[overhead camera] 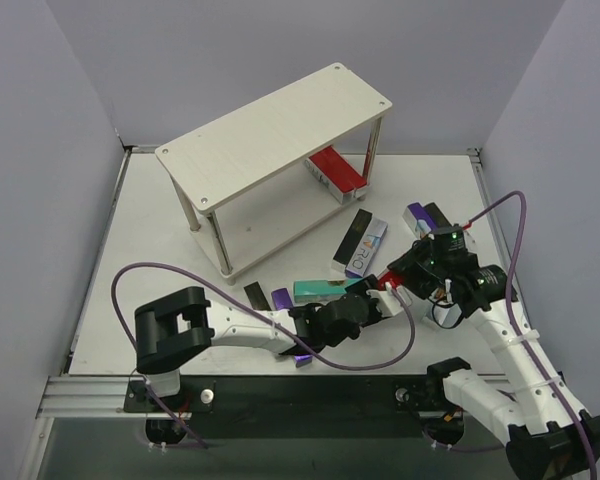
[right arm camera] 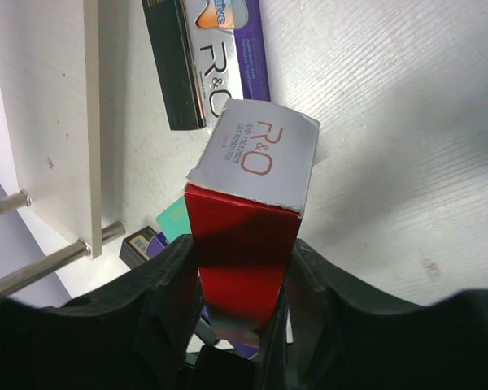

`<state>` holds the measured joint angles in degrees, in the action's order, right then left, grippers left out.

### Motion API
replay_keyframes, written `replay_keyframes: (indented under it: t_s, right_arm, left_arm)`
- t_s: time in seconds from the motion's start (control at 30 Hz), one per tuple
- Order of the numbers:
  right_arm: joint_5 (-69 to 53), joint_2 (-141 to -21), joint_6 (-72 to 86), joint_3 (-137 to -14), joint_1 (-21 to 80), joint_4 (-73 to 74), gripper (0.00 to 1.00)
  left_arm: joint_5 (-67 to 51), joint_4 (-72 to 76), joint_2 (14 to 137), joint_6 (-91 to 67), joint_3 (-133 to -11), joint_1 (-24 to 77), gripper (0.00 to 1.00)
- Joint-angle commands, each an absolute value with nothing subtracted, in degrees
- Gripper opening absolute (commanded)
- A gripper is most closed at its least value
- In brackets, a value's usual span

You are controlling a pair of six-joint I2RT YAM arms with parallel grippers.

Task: Place and organize the toothpastes onto the shelf
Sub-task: Pick up the toothpaste from the center of the board.

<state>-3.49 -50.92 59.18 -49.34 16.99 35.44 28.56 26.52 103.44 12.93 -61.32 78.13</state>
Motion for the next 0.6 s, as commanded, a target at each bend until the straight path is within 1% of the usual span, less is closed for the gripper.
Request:
replay_keyframes:
  t_s: [0.0,0.07,0.13,0.17,0.27,0.4,0.43,0.57]
  right_arm:
    - [-4.0,-49.1,55.3,-51.7,17.7,33.8,0.48]
    - [-4.5,-49.1,53.4,-52.9,17.7,33.7,0.54]
    - [-4.6,-48.9,49.4,-54.7,17.6,33.7,0.62]
    - [-4.6,-48.6,47.9,-55.2,17.5,33.6,0.69]
    - [-6.1,-48.6,41.4,-58.1,17.1,33.5,0.74]
    - [-12.5,-49.1,30.0,-61.3,16.3,33.4,0.74]
    - [-17.6,-49.1,24.4,-61.8,15.5,33.2,0.73]
    - [-28.2,-48.2,14.1,-61.7,14.2,31.6,0.72]
  left_arm:
    - [22.9,28.7,97.8,11.6,-58.6,78.2,0.36]
    - [20.7,28.7,95.7,10.7,-57.4,77.4,0.33]
    - [17.9,28.0,93.2,10.0,-55.1,76.2,0.32]
    - [17.1,27.8,92.2,9.3,-54.3,75.8,0.32]
    - [11.4,25.2,88.0,7.7,-51.4,73.1,0.32]
    - [1.4,19.5,80.8,6.2,-47.6,68.3,0.32]
    - [-1.9,17.9,79.6,6.2,-46.9,66.9,0.32]
    - [-12.4,9.7,73.8,7.9,-45.7,61.7,0.33]
